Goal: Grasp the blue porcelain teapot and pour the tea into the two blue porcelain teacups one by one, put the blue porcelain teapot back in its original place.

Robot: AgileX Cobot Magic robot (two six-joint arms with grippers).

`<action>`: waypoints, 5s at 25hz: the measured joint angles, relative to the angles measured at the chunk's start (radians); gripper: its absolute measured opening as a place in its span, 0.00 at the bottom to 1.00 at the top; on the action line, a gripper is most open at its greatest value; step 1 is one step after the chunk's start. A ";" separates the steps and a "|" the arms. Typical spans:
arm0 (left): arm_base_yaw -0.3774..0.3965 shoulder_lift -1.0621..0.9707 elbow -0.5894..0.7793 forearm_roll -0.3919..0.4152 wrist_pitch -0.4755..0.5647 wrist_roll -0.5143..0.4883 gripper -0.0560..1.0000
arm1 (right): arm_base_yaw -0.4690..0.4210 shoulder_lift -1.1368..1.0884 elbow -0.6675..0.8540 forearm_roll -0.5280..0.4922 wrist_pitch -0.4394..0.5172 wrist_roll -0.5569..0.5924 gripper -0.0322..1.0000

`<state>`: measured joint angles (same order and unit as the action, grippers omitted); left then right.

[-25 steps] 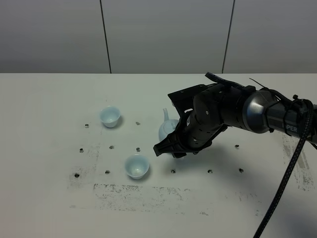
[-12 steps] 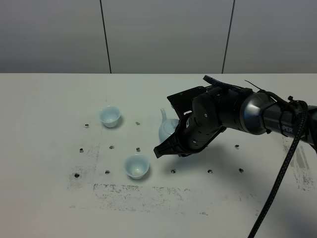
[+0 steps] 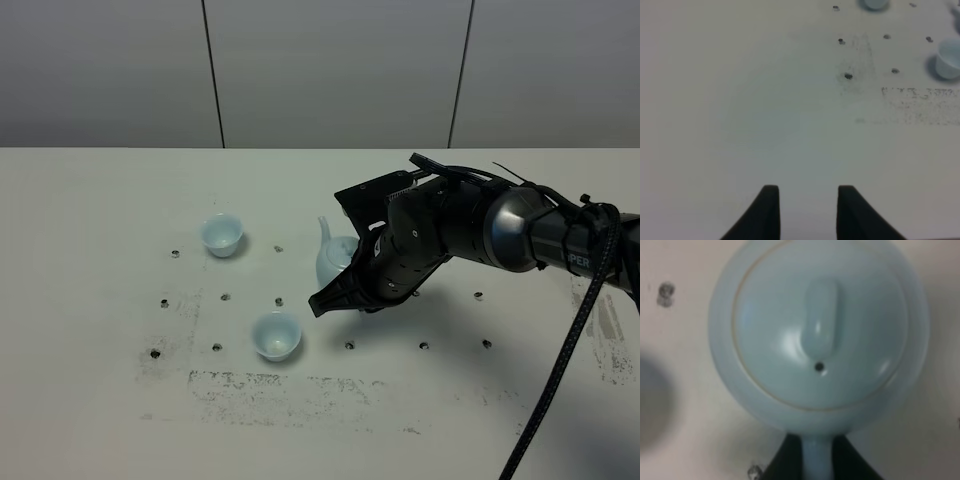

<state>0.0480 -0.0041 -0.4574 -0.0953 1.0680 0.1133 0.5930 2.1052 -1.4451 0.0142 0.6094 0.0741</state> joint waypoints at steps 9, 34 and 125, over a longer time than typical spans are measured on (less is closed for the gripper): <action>0.000 0.000 0.000 0.000 0.000 0.000 0.38 | 0.000 -0.003 0.000 -0.005 -0.044 0.004 0.09; 0.000 0.000 0.000 0.000 0.000 0.000 0.38 | 0.002 0.228 -0.728 -0.084 0.323 -0.696 0.09; 0.000 0.000 0.000 0.018 -0.001 0.000 0.38 | 0.136 0.369 -0.752 -0.826 0.125 -1.209 0.09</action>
<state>0.0480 -0.0041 -0.4574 -0.0776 1.0670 0.1133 0.7292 2.4739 -2.1968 -0.8114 0.7344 -1.1352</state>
